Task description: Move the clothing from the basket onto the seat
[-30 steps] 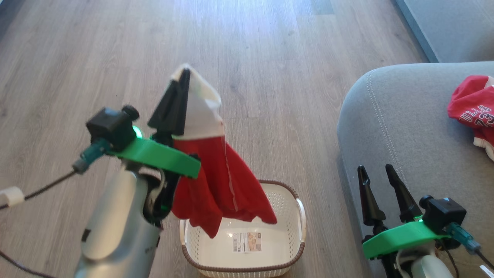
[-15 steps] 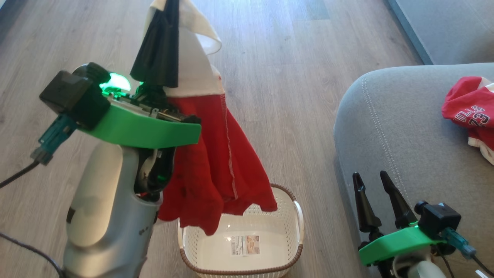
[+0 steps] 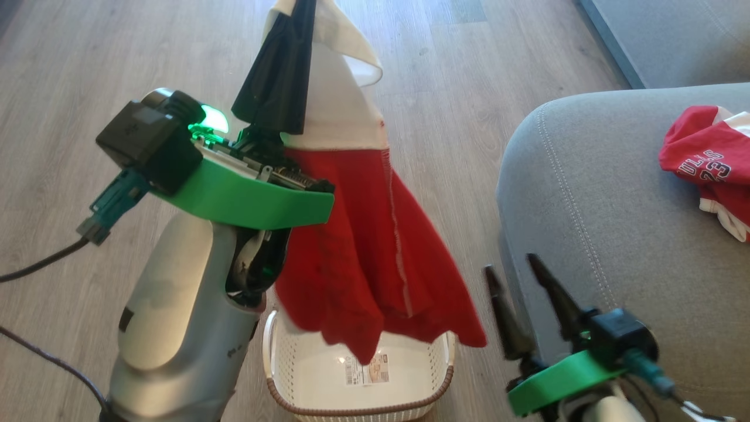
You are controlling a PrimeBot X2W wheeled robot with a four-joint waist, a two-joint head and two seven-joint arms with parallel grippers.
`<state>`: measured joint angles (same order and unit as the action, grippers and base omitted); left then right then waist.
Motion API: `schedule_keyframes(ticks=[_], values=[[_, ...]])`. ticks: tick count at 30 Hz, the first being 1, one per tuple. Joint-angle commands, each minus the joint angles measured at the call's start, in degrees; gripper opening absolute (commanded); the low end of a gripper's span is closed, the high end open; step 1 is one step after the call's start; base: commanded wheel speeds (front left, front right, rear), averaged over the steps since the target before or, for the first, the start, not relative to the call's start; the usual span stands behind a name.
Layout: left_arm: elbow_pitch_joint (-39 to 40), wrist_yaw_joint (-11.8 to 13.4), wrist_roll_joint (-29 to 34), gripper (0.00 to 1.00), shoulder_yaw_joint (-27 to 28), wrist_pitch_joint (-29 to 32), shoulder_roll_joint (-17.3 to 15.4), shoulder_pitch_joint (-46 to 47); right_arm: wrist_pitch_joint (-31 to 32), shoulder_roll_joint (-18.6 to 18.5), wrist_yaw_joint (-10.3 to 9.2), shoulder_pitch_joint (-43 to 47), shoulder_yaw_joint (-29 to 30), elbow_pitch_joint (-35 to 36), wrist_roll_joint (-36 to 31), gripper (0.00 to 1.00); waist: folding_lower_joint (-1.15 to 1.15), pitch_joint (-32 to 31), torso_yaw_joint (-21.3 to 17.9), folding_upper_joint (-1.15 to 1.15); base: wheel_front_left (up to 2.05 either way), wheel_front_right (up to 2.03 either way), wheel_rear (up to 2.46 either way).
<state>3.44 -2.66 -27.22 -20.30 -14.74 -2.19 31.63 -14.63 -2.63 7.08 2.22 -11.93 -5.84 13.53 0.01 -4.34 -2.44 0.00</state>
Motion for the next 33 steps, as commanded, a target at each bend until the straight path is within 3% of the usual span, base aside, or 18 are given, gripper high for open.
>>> schedule_keyframes(ticks=[1,9,15,33], values=[[1.6,0.3,-0.4,0.0,1.8,-0.3,-0.7,3.7,-0.4,-1.0,0.41,-2.1,-2.9,2.9,-1.5,1.0,-0.01,0.1,0.0,0.0,0.0,0.0,0.0],[0.8,0.1,0.8,0.0,0.9,-0.3,-0.7,3.8,-0.4,-6.9,0.41,-4.2,-13.7,7.5,-11.3,1.0,-0.01,0.1,-0.5,0.0,0.0,0.0,0.0],[-0.7,-0.4,2.1,0.0,0.3,-0.3,-0.7,3.9,-0.4,-8.1,0.41,-5.2,-16.5,9.4,-14.5,1.0,-0.01,0.1,-0.8,0.0,0.0,0.0,0.0],[-0.9,-1.9,2.7,0.0,-4.6,-0.3,-0.7,3.6,-0.4,-8.3,0.41,-9.6,-17.8,6.9,-8.7,1.0,-0.01,0.9,0.3,0.0,0.0,0.0,0.0]])
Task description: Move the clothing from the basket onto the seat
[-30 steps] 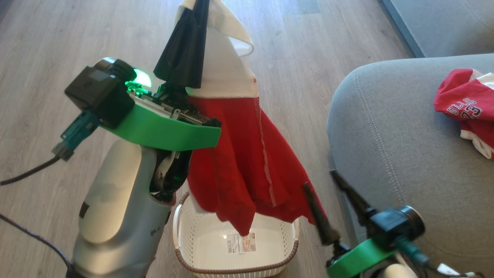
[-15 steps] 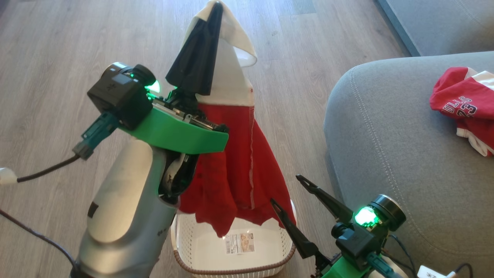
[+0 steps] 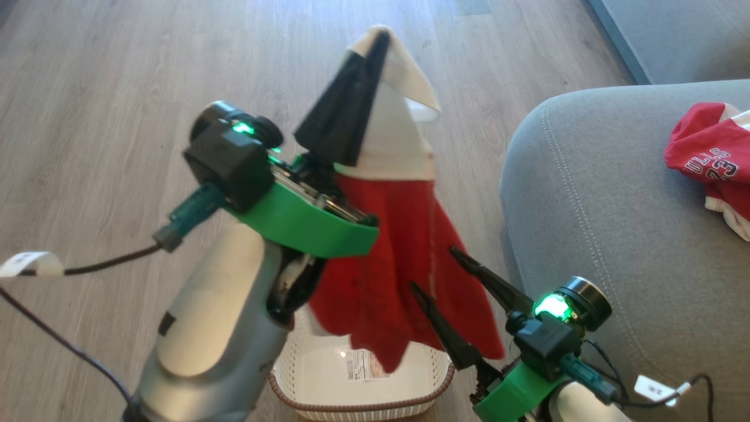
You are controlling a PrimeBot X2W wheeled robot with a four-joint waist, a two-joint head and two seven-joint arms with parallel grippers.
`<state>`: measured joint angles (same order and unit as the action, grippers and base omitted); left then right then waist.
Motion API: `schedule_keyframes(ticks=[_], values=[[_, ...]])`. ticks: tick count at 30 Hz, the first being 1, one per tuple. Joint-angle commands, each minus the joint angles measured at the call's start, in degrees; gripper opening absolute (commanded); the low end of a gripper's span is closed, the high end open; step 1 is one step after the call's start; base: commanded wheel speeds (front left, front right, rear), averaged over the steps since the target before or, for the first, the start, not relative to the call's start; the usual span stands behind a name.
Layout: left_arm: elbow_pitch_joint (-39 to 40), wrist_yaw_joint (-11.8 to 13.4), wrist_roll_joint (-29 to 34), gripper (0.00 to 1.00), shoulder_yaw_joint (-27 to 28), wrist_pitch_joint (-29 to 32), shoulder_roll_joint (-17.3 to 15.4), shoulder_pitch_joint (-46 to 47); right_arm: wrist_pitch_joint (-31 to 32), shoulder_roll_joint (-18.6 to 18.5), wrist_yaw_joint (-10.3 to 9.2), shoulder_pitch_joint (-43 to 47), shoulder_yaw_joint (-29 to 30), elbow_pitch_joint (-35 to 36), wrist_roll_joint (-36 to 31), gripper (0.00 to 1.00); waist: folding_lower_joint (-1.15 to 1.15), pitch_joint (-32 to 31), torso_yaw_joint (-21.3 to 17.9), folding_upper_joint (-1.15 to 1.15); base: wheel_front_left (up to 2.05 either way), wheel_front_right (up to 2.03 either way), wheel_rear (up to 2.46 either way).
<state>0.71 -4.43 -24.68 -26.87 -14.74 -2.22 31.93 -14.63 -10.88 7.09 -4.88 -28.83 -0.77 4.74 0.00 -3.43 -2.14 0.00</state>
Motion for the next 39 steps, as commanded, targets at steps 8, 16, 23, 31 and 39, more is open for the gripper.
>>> schedule_keyframes(ticks=[8,16,23,31,39], values=[[2.8,-0.6,0.3,0.0,-2.2,-0.3,-0.7,3.3,-0.4,-0.9,0.4,-6.0,-1.4,-1.9,1.8,1.0,0.0,0.3,0.8,0.0,0.0,0.0,0.0],[4.3,-0.9,-0.8,0.0,-8.0,-0.3,-0.7,3.5,-0.4,1.4,0.4,-8.5,-2.0,-8.1,1.6,1.0,0.0,0.6,1.1,0.0,0.0,0.0,0.0],[5.1,-1.6,-2.1,0.0,-13.2,-0.3,-0.7,4.5,-0.1,4.1,0.4,-11.4,-2.5,-15.2,-4.3,1.0,0.0,0.5,1.4,0.0,0.0,0.0,0.0],[6.2,-1.2,-3.2,0.0,-15.6,-0.3,-0.7,5.3,-0.3,6.6,0.4,-13.9,-4.9,-20.5,-3.8,0.74,0.0,0.3,2.1,0.0,0.0,0.0,0.0],[6.1,-0.8,-3.6,0.0,-15.2,-0.3,-0.7,4.9,-0.4,7.8,0.4,-14.3,-3.4,-19.7,2.5,0.0,0.0,0.2,3.1,0.0,0.0,0.0,0.0]])
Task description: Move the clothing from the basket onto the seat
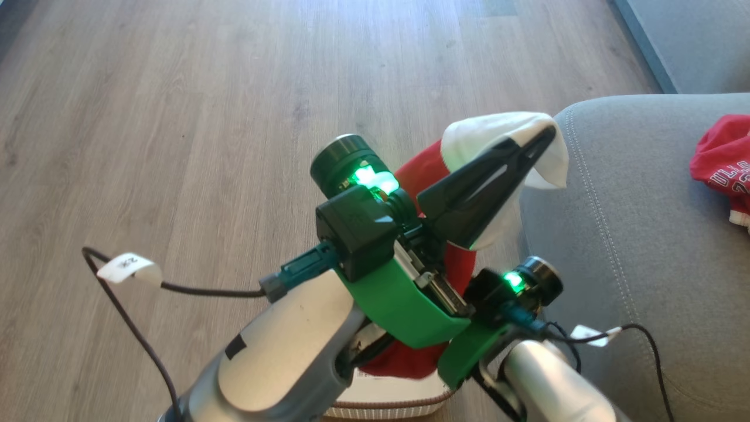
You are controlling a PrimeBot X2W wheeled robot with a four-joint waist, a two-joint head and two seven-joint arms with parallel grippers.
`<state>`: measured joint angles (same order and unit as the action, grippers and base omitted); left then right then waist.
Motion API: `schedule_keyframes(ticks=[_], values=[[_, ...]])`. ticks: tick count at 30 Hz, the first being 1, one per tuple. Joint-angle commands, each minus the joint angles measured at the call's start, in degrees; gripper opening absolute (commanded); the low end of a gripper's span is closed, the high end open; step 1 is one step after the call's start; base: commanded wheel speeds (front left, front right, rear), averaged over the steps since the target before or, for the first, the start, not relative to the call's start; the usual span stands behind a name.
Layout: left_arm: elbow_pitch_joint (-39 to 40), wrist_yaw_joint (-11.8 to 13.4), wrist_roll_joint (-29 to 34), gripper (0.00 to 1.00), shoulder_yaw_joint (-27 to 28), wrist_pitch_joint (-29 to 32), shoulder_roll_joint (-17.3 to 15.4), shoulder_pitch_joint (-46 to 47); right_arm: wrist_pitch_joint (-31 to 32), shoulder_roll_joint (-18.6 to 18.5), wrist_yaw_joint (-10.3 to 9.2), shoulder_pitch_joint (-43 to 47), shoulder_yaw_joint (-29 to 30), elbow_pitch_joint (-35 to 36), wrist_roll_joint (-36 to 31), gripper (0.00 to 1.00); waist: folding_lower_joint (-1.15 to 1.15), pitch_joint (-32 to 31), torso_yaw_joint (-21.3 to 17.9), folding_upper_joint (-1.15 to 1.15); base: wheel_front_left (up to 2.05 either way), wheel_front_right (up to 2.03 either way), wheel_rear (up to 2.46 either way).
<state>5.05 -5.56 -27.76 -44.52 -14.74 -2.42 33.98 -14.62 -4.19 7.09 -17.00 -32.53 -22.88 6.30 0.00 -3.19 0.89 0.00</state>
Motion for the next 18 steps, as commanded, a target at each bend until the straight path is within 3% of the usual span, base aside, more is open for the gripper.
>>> schedule_keyframes(ticks=[1,10,18], values=[[1.5,0.3,-0.6,0.0,2.8,-0.3,-0.5,2.6,-0.4,1.1,0.4,-2.0,1.2,2.9,1.7,0.0,0.0,-0.1,0.2,0.0,0.0,0.0,0.0],[-2.4,0.1,-2.9,0.0,8.6,-0.3,-0.5,-1.4,-0.4,1.3,0.4,-0.4,9.6,6.3,10.9,0.0,0.0,-0.5,0.2,0.0,0.0,0.0,0.0],[-8.5,-0.9,0.5,0.0,12.4,-0.3,-0.5,-5.1,-0.4,1.3,0.4,-0.4,14.7,9.4,19.4,0.0,0.0,-1.1,0.0,0.0,0.0,0.0,0.0]])
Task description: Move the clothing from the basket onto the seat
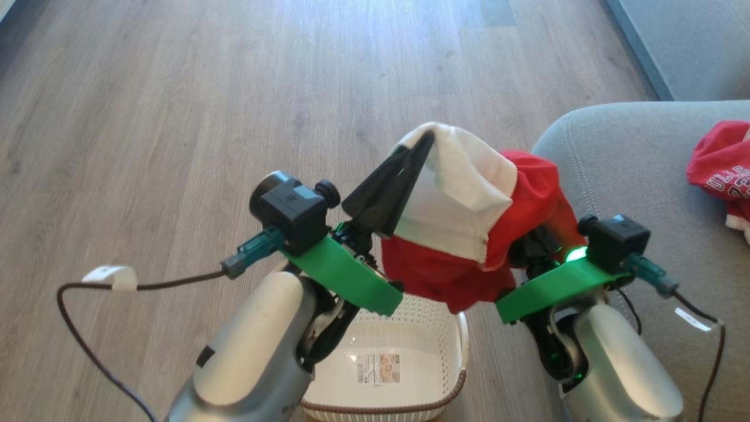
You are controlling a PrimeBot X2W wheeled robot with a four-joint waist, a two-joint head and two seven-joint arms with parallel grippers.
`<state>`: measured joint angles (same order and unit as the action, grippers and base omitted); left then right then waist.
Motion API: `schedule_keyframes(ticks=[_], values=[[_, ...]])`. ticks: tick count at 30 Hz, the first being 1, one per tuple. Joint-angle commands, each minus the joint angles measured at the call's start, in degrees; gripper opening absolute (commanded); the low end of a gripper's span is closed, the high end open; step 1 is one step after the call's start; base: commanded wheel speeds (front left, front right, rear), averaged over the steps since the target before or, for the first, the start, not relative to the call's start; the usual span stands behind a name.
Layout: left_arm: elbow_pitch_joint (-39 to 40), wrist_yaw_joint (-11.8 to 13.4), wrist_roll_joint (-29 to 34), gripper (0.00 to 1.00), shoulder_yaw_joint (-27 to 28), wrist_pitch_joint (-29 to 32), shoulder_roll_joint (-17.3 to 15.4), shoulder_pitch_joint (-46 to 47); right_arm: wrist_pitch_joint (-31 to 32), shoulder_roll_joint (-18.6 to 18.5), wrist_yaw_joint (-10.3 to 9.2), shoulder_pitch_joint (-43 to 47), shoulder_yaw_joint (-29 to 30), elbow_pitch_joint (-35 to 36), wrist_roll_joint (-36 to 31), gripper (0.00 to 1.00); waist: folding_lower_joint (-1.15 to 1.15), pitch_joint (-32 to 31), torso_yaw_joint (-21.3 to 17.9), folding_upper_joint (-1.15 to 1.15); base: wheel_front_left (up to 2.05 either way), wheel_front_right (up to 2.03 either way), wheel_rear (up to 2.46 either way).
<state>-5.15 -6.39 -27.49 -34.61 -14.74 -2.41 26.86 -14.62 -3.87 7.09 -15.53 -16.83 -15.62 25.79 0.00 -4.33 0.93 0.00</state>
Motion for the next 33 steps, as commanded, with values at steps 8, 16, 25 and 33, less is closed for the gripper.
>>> schedule_keyframes(ticks=[8,16,25,33], values=[[-2.2,-0.7,2.5,0.0,4.3,-0.3,-0.5,-0.5,-0.4,1.0,0.4,-2.3,1.5,6.0,4.3,0.0,0.0,-0.2,0.0,0.0,0.0,0.0,0.0],[-3.5,-1.0,3.0,0.0,3.5,-0.3,-0.5,-3.0,-0.4,1.0,0.4,-2.2,6.7,14.3,7.9,0.0,0.0,0.3,0.2,0.0,0.0,0.0,0.0],[-4.9,-1.1,3.4,1.0,1.4,-0.3,-0.5,-5.3,-0.4,1.0,0.4,-1.9,8.1,19.3,7.8,0.0,0.0,0.3,0.4,0.0,0.0,0.0,0.0],[-5.4,-1.1,7.4,1.0,-1.0,-0.3,-0.6,-6.9,-0.4,1.0,0.4,-0.8,9.6,20.9,6.6,0.0,0.0,0.5,0.4,0.0,0.0,0.0,0.0]])
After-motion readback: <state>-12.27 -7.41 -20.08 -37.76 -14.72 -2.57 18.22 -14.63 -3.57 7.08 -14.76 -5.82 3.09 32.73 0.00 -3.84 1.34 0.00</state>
